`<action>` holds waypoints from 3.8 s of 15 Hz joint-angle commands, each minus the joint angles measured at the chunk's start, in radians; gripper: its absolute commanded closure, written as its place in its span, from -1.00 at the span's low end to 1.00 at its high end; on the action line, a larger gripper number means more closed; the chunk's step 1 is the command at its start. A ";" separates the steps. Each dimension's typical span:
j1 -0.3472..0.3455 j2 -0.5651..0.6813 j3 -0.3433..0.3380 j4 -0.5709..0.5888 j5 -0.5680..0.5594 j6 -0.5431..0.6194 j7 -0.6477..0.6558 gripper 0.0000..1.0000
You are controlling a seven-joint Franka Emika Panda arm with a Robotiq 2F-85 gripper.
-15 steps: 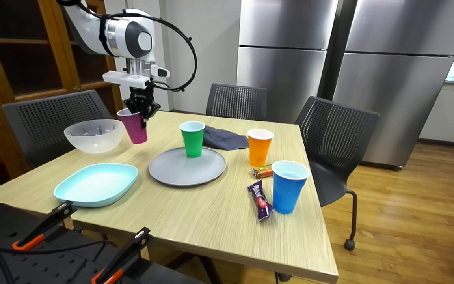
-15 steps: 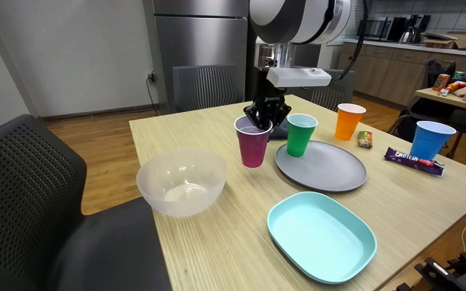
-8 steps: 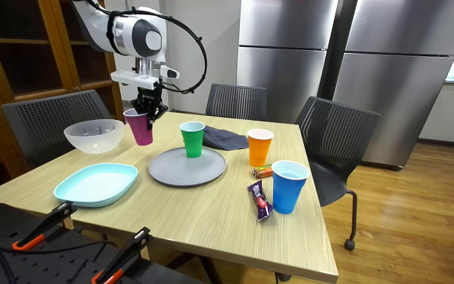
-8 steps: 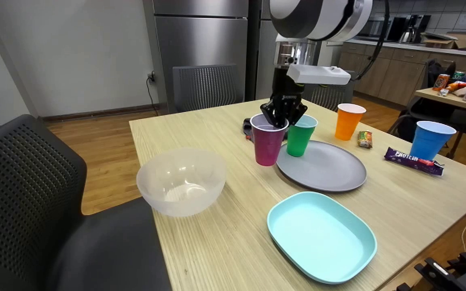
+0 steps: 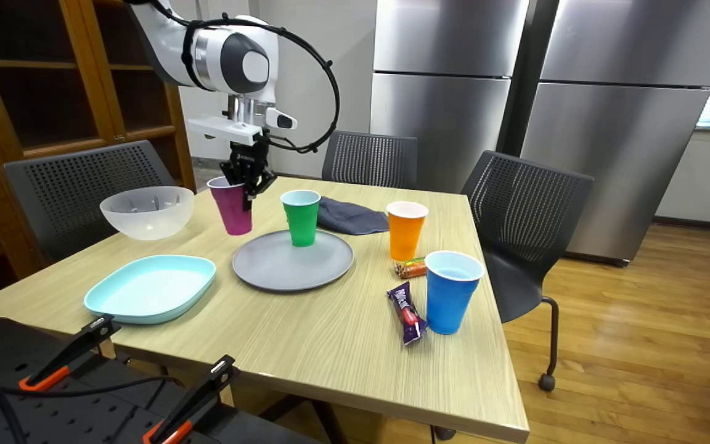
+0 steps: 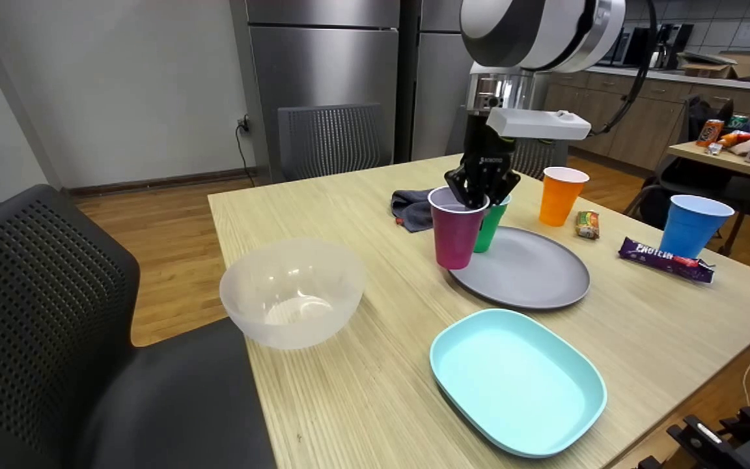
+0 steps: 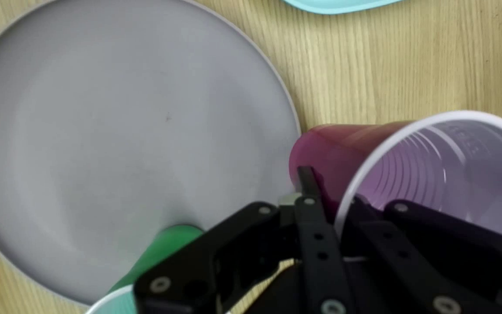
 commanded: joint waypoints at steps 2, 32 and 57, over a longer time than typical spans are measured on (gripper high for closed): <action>-0.026 -0.052 -0.023 -0.041 0.017 -0.037 0.020 0.99; -0.024 -0.001 -0.058 -0.010 0.004 -0.006 0.097 -0.60; -0.043 -0.107 -0.160 0.004 -0.280 -0.016 0.058 -1.00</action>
